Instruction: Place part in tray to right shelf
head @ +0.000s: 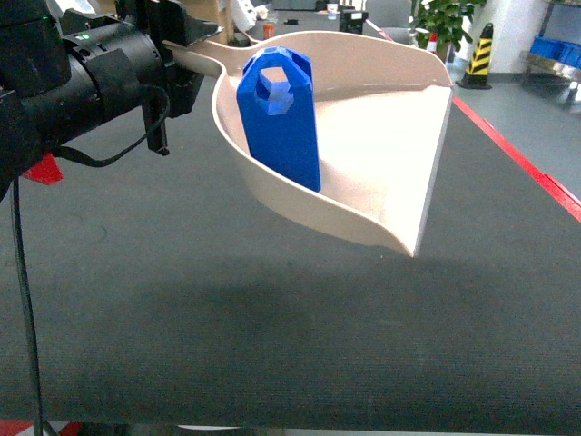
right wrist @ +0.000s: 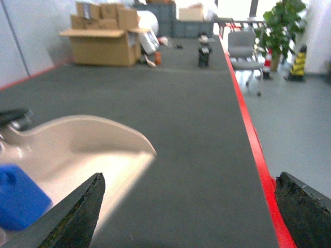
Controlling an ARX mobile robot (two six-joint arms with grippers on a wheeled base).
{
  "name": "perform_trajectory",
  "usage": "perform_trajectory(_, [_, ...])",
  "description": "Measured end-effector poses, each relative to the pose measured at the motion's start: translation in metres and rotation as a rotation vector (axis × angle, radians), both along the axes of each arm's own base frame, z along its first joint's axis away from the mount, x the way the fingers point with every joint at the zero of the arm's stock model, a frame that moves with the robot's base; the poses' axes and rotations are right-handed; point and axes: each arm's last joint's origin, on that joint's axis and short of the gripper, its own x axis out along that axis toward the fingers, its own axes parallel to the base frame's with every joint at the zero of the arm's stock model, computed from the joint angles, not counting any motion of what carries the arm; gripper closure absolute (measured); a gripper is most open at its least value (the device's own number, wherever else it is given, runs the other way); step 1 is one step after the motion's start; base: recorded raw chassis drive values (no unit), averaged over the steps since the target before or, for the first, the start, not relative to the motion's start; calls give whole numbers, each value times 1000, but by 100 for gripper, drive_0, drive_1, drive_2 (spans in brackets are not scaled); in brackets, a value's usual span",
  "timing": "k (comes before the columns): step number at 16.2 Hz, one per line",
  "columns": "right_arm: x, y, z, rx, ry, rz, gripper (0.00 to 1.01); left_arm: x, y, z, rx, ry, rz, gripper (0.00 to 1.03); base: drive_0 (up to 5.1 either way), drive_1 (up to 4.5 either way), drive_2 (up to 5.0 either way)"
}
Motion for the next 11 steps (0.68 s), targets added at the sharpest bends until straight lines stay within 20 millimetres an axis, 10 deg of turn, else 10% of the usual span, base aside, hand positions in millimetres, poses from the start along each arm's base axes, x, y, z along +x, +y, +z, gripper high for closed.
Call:
perform_trajectory(2, [-37,-42,-34,-9,52,-127,9,0,0,0,0,2,0,88,0,0,0])
perform_trajectory(9, [-70,-42,-81,-7,31,-174,90,0,0,0,0,1,0,88,0,0,0])
perform_trajectory(11, [-77,-42,-91,-7,29,-174,99,0,0,0,0,0,1,88,0,0,0])
